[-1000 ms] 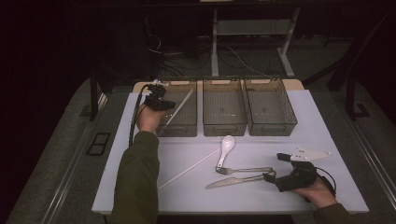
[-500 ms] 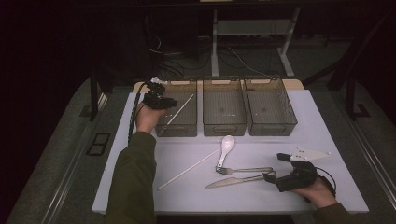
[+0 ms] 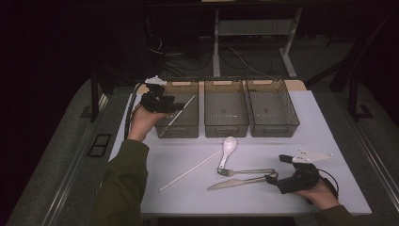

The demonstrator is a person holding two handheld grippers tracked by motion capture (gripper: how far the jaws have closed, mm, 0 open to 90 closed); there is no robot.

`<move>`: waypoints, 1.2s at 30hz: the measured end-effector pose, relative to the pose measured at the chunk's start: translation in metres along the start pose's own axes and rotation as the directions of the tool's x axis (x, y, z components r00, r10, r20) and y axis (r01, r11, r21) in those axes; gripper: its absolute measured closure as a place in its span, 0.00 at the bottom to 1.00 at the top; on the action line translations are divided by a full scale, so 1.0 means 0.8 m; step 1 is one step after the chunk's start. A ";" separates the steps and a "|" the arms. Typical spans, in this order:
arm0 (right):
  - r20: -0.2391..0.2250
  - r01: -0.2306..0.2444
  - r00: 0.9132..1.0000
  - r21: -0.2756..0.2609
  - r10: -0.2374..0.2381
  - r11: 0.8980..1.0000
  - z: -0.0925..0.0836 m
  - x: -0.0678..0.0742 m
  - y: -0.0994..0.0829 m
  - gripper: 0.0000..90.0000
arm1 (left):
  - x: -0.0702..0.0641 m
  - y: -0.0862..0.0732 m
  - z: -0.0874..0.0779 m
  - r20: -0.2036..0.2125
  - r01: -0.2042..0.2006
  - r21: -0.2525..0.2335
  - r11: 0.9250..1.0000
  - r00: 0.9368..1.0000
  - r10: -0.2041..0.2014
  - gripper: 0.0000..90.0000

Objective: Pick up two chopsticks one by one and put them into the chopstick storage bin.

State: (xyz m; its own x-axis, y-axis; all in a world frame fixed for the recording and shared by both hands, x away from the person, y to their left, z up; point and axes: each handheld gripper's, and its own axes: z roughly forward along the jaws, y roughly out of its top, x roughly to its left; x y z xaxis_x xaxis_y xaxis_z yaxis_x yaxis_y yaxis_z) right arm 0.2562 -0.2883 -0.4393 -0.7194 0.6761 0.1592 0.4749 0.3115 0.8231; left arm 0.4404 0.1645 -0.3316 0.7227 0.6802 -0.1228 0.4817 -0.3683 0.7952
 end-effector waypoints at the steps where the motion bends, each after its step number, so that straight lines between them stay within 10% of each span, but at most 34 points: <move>1: 0.000 0.002 1.000 0.001 -0.002 1.000 0.000 0.000 0.000 0.01 | -0.004 0.000 -0.004 -0.001 -0.009 -0.005 1.000 1.000 0.009 0.39; 16: 0.001 0.006 1.000 0.001 -0.006 1.000 0.000 0.001 0.000 0.01 | -0.059 -0.019 -0.039 0.041 -0.097 -0.045 0.994 0.994 0.099 0.26; 36: -0.004 0.009 1.000 0.002 -0.009 1.000 0.001 0.001 0.000 0.01 | -0.107 -0.102 -0.014 0.115 -0.128 0.004 0.992 0.985 0.127 0.26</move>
State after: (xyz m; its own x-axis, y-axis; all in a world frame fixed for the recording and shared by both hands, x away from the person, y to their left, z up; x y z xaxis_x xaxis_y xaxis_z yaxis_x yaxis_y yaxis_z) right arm 0.2556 -0.2873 -0.4395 -0.7255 0.6708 0.1537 0.4695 0.3191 0.8233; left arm 0.3338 0.1433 -0.3792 0.8302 0.5505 -0.0881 0.3867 -0.4549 0.8022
